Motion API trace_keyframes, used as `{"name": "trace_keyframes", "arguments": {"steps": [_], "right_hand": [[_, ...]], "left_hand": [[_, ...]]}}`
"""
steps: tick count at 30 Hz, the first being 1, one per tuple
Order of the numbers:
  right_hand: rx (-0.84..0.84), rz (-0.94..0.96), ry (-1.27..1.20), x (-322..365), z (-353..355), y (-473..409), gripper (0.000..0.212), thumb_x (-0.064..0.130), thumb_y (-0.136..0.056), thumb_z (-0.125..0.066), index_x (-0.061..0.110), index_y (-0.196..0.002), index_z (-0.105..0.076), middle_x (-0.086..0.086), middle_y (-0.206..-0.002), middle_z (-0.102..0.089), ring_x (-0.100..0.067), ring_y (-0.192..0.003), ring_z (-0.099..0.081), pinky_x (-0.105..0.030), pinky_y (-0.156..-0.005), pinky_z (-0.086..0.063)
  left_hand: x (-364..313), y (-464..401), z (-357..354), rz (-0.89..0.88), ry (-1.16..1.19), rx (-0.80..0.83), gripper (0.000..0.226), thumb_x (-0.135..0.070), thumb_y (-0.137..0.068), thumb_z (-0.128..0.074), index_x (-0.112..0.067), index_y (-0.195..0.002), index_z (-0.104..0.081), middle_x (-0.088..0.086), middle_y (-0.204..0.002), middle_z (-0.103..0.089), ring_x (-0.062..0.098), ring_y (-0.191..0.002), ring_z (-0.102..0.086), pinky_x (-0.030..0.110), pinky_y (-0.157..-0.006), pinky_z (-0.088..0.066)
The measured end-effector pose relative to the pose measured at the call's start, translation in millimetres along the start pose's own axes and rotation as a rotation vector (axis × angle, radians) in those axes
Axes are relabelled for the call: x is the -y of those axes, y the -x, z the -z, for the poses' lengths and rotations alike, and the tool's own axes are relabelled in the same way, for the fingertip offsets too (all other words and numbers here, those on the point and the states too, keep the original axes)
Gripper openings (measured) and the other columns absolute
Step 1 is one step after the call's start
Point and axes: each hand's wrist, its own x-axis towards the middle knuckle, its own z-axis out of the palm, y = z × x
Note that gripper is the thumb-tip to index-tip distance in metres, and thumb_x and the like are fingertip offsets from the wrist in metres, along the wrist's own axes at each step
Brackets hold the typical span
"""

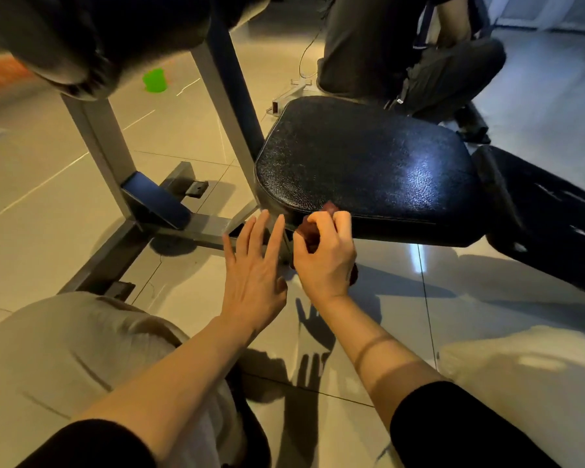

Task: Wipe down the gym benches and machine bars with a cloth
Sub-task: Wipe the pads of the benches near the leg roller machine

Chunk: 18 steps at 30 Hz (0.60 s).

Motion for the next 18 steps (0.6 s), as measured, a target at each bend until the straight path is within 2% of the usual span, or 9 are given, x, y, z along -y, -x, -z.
{"name": "trace_keyframes", "arguments": {"steps": [3, 5, 7, 11, 14, 16, 18], "right_hand": [[-0.015, 0.011, 0.005, -0.1, -2.8, 0.7, 0.014, 0.005, -0.079, -0.072, 0.007, -0.087, -0.062, -0.010, -0.094, -0.052, -0.016, -0.075, -0.051, -0.011, -0.065, -0.033], [-0.078, -0.017, 0.016, -6.0, 5.4, -2.4, 0.012, 0.004, -0.080, -0.071, 0.007, -0.085, -0.061, -0.010, -0.092, -0.052, -0.013, -0.073, -0.048, -0.003, -0.063, -0.030], [-0.141, -0.065, 0.033, -13.2, 17.1, -8.2, 0.012, 0.001, -0.080, -0.068, 0.008, -0.082, -0.058, -0.008, -0.090, -0.051, -0.010, -0.072, -0.045, 0.000, -0.061, -0.033], [-0.180, -0.169, 0.104, -41.5, 46.6, -16.2, 0.014, -0.003, -0.078, -0.064, 0.008, -0.079, -0.055, -0.003, -0.089, -0.046, -0.013, -0.070, -0.044, -0.007, -0.060, -0.031], [-0.352, -0.383, 0.168, -80.2, 83.9, -22.5, 0.012, -0.003, -0.076, -0.063, 0.005, -0.081, -0.055, -0.012, -0.091, -0.050, -0.025, -0.071, -0.048, -0.015, -0.063, -0.027], [-0.449, -0.539, 0.177, -101.5, 109.5, -26.2, 0.011, 0.000, -0.080, -0.064, 0.004, -0.087, -0.056, -0.017, -0.101, -0.054, -0.023, -0.078, -0.049, -0.025, -0.075, -0.037], [-0.425, -0.598, 0.177, -112.4, 122.7, -29.5, 0.012, 0.003, -0.084, -0.065, 0.006, -0.091, -0.056, -0.014, -0.108, -0.054, -0.017, -0.084, -0.049, -0.031, -0.083, -0.045]], "left_hand": [[-1.8, -1.7, 1.3, -0.042, 0.025, -0.002, 0.111, -0.022, -0.066, -0.081, -0.021, -0.153, -0.012, 0.008, -0.159, -0.005, 0.030, -0.146, -0.004, 0.064, -0.114, -0.015], [-7.5, -5.8, 1.0, -0.089, 0.045, -0.010, 0.107, -0.018, -0.066, -0.079, -0.019, -0.153, -0.017, 0.012, -0.159, -0.009, 0.032, -0.146, -0.007, 0.065, -0.111, -0.021], [-16.6, -10.2, -1.1, -0.140, 0.055, -0.022, 0.105, -0.016, -0.066, -0.078, -0.018, -0.153, -0.020, 0.013, -0.159, -0.011, 0.031, -0.146, -0.007, 0.064, -0.112, -0.020], [-42.7, -16.5, -7.1, -0.214, 0.061, -0.042, 0.100, -0.016, -0.067, -0.077, -0.017, -0.151, -0.024, 0.014, -0.158, -0.015, 0.032, -0.146, -0.008, 0.062, -0.114, -0.016], [-63.7, -20.6, -15.5, -0.239, 0.035, -0.055, 0.097, -0.015, -0.064, -0.079, -0.014, -0.149, -0.032, 0.016, -0.157, -0.020, 0.034, -0.145, -0.012, 0.063, -0.114, -0.013], [-76.0, -22.3, -22.1, -0.249, 0.014, -0.059, 0.098, -0.017, -0.063, -0.080, -0.013, -0.148, -0.033, 0.017, -0.156, -0.021, 0.035, -0.145, -0.013, 0.062, -0.114, -0.009], [-85.3, -23.3, -27.6, -0.257, 0.000, -0.067, 0.099, -0.019, -0.062, -0.081, -0.013, -0.148, -0.033, 0.016, -0.155, -0.023, 0.035, -0.144, -0.013, 0.061, -0.114, -0.008]]}}
